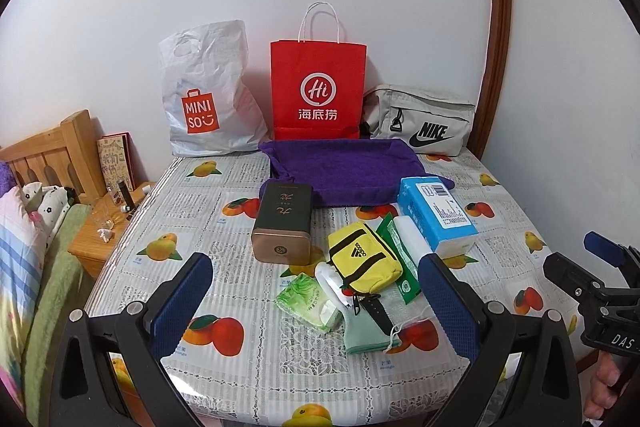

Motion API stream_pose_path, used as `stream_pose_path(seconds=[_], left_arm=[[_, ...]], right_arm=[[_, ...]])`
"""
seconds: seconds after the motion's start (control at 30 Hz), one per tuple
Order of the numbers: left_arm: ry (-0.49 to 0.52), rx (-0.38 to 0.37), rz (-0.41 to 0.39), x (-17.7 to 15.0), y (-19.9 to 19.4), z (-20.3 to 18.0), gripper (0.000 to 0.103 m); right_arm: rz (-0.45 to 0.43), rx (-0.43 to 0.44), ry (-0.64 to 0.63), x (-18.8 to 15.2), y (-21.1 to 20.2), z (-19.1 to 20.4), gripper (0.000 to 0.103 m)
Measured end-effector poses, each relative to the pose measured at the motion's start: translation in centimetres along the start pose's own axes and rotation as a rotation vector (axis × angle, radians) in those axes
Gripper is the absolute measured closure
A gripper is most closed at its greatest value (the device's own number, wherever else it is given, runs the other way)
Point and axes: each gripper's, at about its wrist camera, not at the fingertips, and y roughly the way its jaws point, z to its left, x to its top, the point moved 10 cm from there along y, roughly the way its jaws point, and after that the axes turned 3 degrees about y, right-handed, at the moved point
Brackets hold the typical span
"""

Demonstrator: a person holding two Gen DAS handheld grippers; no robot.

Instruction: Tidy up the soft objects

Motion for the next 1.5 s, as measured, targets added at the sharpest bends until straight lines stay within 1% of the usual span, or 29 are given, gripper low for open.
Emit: stream_pose_path(seconds=[1.5], left_arm=[[-0.003, 0.0, -0.005, 0.2, -0.4, 0.4, 0.0]], right_arm=[[-0.014, 0.016, -0.017, 0.4, -0.4, 1.1, 0.0]])
